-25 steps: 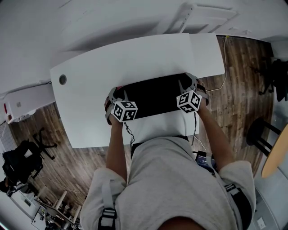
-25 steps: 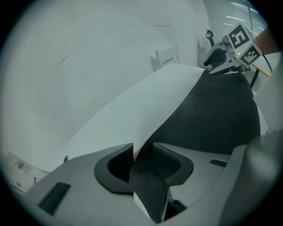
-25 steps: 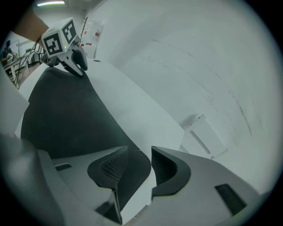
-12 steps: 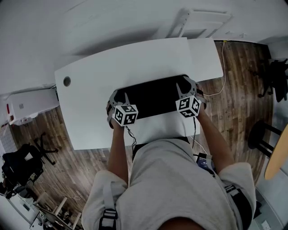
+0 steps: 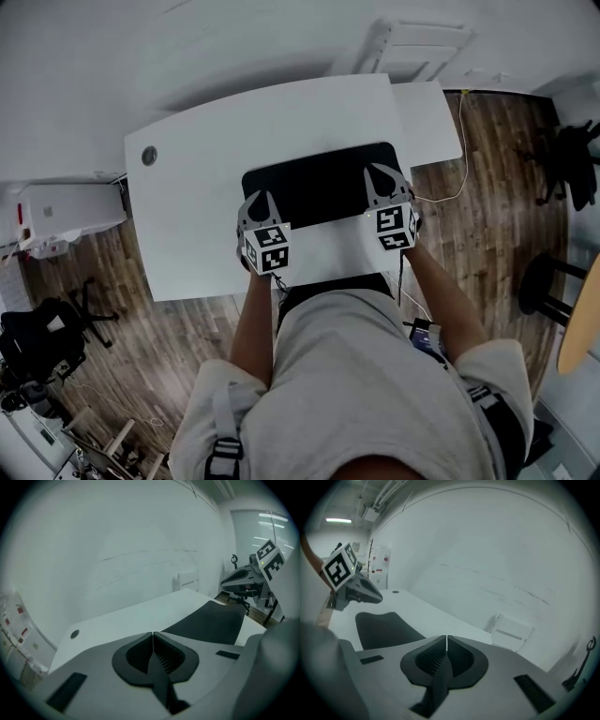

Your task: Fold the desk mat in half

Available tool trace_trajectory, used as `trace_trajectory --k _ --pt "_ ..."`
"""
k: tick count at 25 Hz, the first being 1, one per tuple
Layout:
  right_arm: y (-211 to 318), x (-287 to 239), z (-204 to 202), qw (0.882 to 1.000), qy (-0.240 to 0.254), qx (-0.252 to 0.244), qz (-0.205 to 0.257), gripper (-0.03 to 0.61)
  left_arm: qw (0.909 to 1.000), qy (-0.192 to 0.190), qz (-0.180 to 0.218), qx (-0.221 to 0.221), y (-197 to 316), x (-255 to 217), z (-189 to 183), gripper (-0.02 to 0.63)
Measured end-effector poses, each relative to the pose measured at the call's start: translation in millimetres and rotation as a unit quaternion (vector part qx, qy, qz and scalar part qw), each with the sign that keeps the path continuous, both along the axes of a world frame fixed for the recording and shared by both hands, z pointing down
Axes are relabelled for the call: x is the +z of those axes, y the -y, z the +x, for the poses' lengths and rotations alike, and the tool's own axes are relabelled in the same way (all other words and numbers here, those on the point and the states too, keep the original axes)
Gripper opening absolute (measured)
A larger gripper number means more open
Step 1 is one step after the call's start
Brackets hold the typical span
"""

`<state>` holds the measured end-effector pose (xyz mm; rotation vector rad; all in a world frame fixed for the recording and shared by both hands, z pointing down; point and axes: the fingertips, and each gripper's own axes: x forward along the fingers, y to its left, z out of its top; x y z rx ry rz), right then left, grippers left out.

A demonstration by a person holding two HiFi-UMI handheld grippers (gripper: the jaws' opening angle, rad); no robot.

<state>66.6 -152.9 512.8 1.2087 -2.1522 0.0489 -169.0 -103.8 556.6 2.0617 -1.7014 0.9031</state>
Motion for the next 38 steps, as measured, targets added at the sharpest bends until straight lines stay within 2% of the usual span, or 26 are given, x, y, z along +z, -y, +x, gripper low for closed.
trace_trajectory --k 2,5,11,16,23,27,38 --pt "-11.3 -17.9 -7.8 0.999 0.038 0.008 0.013 0.041 0.9995 -0.017 0.026 -0.005 -8.1 -15.8 5.1 0.013" --pt "-31.2 -44.5 -17.4 0.997 0.058 0.013 0.045 0.039 0.997 -0.048 0.06 0.007 -21.2 -46.8 18.1 0.012" --pt "-71.4 -84.8 -22.2 0.992 0.103 0.023 0.073 0.038 0.9908 -0.096 0.093 0.02 -56.7 -83.9 46.0 0.011" --pt "-100.3 -107.0 -9.5 0.988 0.126 0.03 0.087 0.039 0.9866 -0.11 0.116 0.031 -78.9 -108.0 76.5 0.011" --pt "-128.3 -136.9 12.2 0.982 0.16 0.017 0.095 0.038 0.9792 -0.124 0.161 -0.002 -99.9 -143.2 108.0 0.011" --pt "-139.3 -150.5 32.1 0.978 0.177 0.002 0.109 0.038 0.9752 -0.122 0.184 -0.002 -111.1 -156.5 138.1 0.011" --pt "-159.9 -163.1 45.7 0.976 0.176 -0.03 0.123 0.038 0.9726 -0.129 0.193 0.01 -133.2 -168.3 177.5 0.011"
